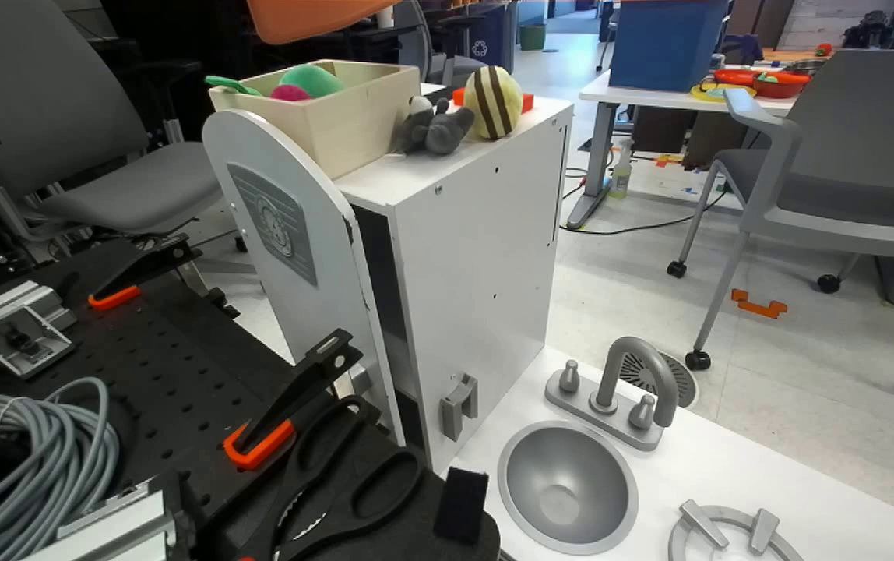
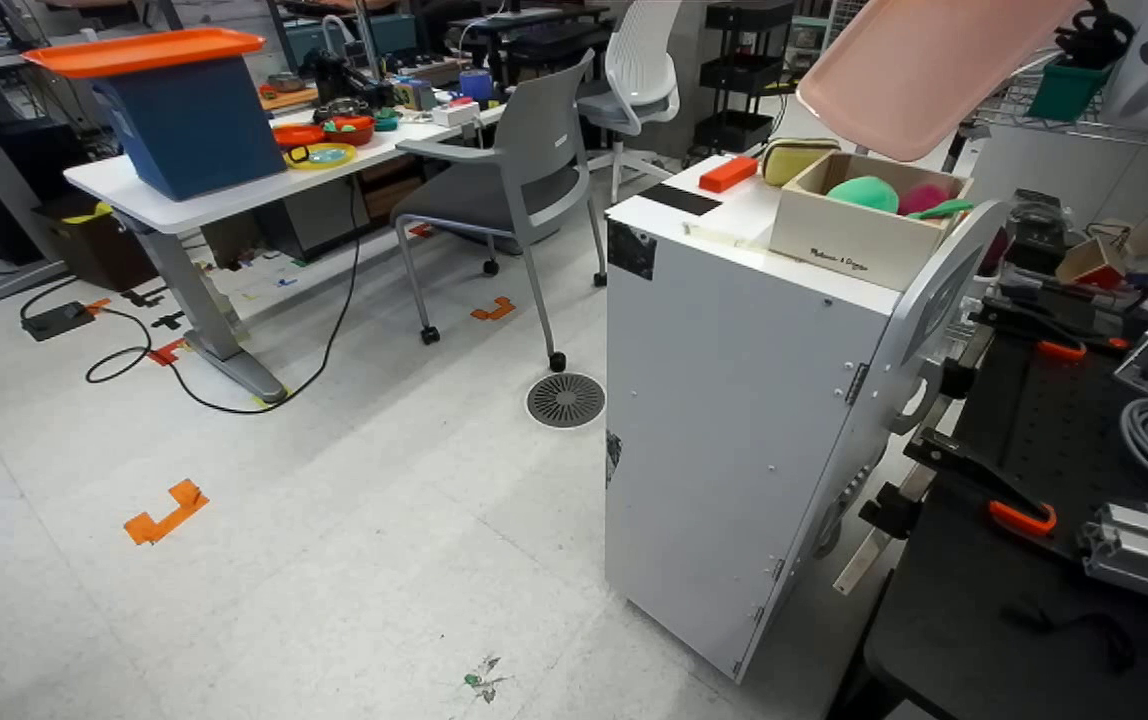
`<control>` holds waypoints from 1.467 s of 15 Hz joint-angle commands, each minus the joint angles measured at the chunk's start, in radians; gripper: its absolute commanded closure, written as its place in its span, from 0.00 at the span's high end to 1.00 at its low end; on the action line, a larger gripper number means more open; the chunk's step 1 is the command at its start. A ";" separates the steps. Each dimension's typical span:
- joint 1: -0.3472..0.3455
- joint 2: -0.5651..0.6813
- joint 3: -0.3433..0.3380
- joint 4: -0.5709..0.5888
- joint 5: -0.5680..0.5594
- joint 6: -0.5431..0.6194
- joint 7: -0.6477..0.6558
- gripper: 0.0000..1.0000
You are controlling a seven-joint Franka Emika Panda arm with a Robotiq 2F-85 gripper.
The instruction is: Pick up the tray
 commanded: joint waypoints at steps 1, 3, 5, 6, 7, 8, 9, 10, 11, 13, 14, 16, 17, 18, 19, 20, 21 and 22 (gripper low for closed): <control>-0.030 -0.029 0.022 -0.029 -0.018 0.059 0.061 0.02; -0.038 -0.029 0.024 -0.034 -0.019 0.075 0.074 0.02; -0.044 -0.030 0.027 -0.036 -0.021 0.086 0.087 0.02; -0.048 -0.031 0.030 -0.040 -0.022 0.097 0.096 0.02; -0.053 -0.033 0.033 -0.044 -0.024 0.108 0.105 0.02; -0.056 -0.034 0.035 -0.046 -0.024 0.113 0.111 0.02; -0.060 -0.035 0.038 -0.049 -0.024 0.124 0.119 0.02; -0.064 -0.035 0.042 -0.051 -0.025 0.131 0.128 0.02; -0.067 -0.035 0.043 -0.051 -0.025 0.135 0.133 0.02; -0.063 -0.036 0.040 -0.052 -0.015 0.130 0.129 0.02; -0.062 -0.036 0.039 -0.052 -0.012 0.129 0.129 0.02; -0.046 -0.030 0.026 -0.049 0.006 0.107 0.097 0.02; -0.038 -0.026 0.020 -0.048 0.014 0.097 0.081 0.02; -0.020 -0.021 0.008 -0.051 0.035 0.095 0.049 0.02; -0.001 -0.020 -0.006 -0.057 0.062 0.101 0.014 0.02; 0.026 -0.019 -0.022 -0.065 0.099 0.111 -0.029 0.02; 0.045 -0.017 -0.031 -0.070 0.131 0.112 -0.063 0.02; 0.069 -0.015 -0.045 -0.075 0.172 0.113 -0.103 0.02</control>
